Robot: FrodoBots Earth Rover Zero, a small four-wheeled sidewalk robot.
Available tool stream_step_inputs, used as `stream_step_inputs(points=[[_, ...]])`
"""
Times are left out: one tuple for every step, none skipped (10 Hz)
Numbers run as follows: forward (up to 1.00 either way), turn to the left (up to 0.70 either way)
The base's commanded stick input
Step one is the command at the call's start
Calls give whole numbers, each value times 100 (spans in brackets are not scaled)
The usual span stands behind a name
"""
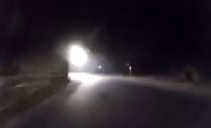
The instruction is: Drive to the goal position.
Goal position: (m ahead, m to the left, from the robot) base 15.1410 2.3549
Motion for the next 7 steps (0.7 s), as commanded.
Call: stream_step_inputs(points=[[100,4],[100,5],[100,6],[100,7],[100,8],[100,8],[100,8]])
